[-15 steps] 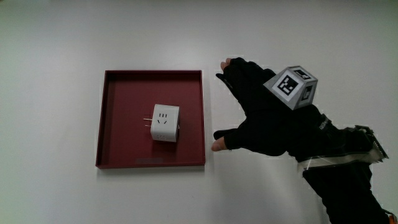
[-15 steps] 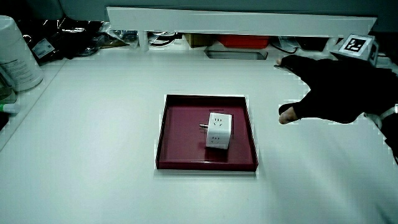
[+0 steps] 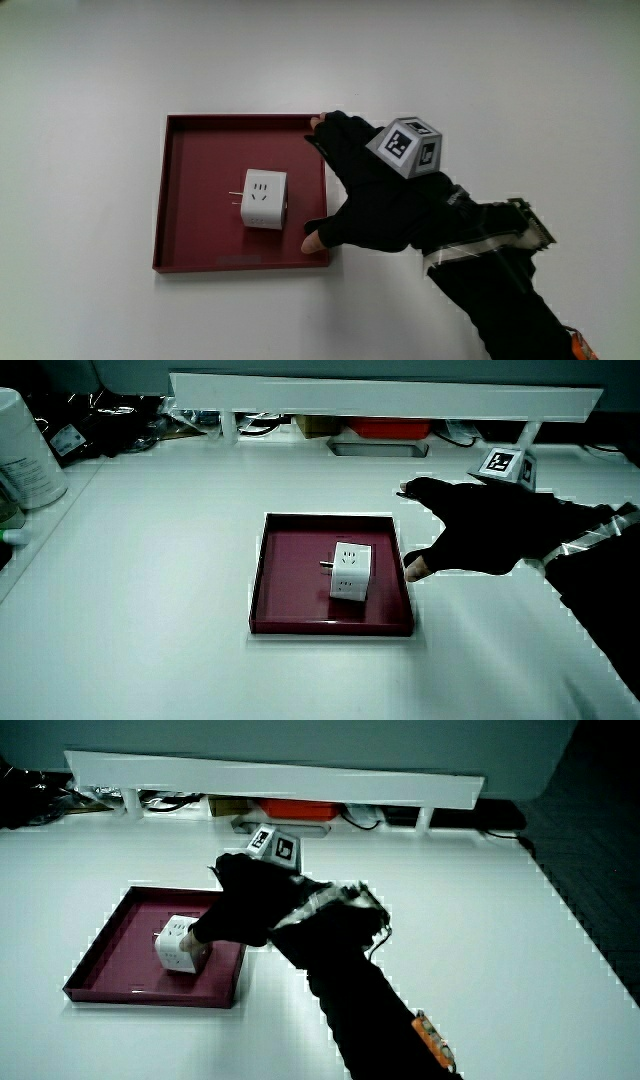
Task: Pick socket
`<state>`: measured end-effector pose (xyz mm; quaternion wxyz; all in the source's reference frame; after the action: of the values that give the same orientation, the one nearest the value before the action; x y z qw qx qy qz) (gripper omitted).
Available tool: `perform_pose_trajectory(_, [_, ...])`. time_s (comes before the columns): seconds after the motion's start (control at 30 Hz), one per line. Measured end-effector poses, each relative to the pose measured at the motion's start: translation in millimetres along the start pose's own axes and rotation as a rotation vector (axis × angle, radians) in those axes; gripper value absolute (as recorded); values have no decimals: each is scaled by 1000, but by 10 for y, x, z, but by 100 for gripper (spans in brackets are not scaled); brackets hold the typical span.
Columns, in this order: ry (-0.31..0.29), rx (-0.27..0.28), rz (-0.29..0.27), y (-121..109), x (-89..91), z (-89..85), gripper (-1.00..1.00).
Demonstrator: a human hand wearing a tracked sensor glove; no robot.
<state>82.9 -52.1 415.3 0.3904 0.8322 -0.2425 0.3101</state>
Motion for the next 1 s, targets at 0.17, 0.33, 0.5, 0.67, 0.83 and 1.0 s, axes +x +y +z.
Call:
perform_pose_trajectory(0.17, [-1, -26, -18, 163, 29, -142, 0])
perform_pose_trajectory(0.33, [11, -58, -48, 334, 70, -293, 0])
perform_pose_trajectory(0.5, [17, -92, -59, 506, 100, -449, 0])
perform_pose_trajectory(0.67, [27, -92, -65, 626, 93, -557, 0])
perform_pose_trajectory(0.83, [40, -117, -87, 759, 141, -715, 0])
perform_pose_trajectory(1.0, [58, -122, -101, 833, 194, -807, 0])
